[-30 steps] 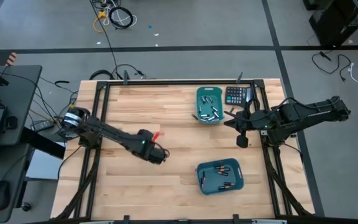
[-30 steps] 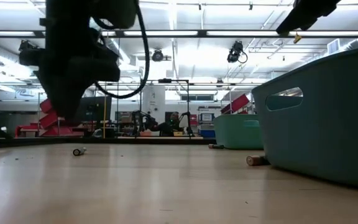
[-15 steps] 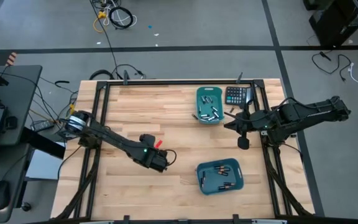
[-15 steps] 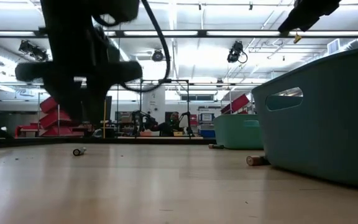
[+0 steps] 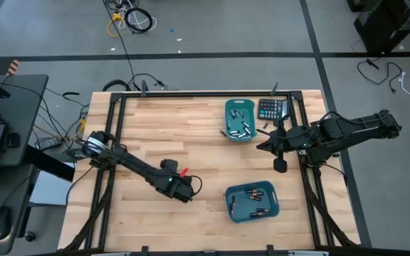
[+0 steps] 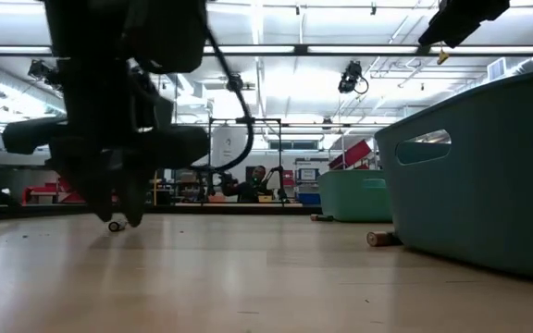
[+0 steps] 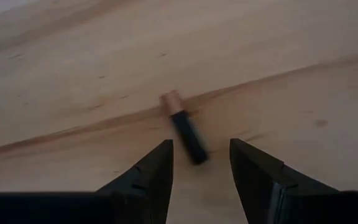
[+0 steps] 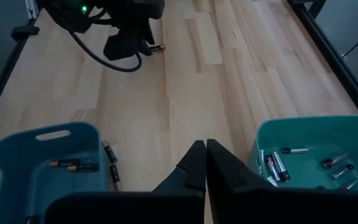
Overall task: Sort batteries
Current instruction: Put the black battery into the blue bin
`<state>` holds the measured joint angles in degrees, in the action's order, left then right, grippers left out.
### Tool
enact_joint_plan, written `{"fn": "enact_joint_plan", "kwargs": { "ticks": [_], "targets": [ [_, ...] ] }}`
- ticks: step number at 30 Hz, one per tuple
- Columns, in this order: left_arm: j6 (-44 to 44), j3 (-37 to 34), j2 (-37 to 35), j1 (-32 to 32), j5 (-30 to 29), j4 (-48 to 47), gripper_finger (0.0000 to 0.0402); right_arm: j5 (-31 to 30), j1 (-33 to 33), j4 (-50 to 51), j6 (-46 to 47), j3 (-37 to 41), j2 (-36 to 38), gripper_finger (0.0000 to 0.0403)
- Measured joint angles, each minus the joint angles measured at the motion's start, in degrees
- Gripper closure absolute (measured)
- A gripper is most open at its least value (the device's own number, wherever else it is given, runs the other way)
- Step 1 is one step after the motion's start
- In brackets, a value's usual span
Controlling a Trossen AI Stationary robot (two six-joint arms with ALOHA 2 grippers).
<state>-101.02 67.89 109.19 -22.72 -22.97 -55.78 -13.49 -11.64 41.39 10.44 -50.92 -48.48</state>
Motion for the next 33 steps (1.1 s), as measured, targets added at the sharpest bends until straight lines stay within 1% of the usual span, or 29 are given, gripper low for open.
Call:
{"fn": "enact_joint_plan", "kwargs": {
  "ticks": [2,6,11,15,21,22,27,30,33],
  "targets": [
    [-0.47,-1.35,0.00,-0.15,0.07,0.56,0.0243,0.18,0.00,-0.02,-0.04,0.00,-0.01,0.0402],
    [-1.82,-4.38,-0.44,-0.50,-1.08,5.16,0.0243,0.30,0.00,-0.01,-0.09,0.02,0.01,0.0402],
    [-1.85,-5.00,-0.33,-0.52,-1.30,5.55,0.0250,1.21,0.00,0.03,-0.11,0.04,0.01,0.0402],
    [-1.79,-5.00,-0.28,-0.52,-1.12,5.52,0.0288,1.24,0.00,0.07,-0.11,0.04,0.01,0.0402],
    [-1.50,-5.00,-0.24,-0.78,-1.55,5.44,0.0381,1.24,0.00,0.07,-0.11,0.04,0.01,0.0402],
    [-1.48,-5.02,-0.22,-0.97,-1.82,5.33,0.0388,1.24,0.00,0.07,-0.11,0.04,0.01,0.0402],
    [-1.45,-4.92,-0.13,-1.85,-3.07,5.02,0.0389,1.24,0.00,0.05,-0.11,0.04,0.01,0.0402],
    [-1.44,-3.87,-0.05,-2.90,-5.20,3.93,0.0390,1.24,0.00,0.04,-0.11,0.04,0.01,0.0402],
    [-1.42,-1.68,-0.04,-3.49,-5.84,0.20,0.0391,1.24,0.00,0.04,-0.11,0.04,0.01,0.0402]
  ]
}}
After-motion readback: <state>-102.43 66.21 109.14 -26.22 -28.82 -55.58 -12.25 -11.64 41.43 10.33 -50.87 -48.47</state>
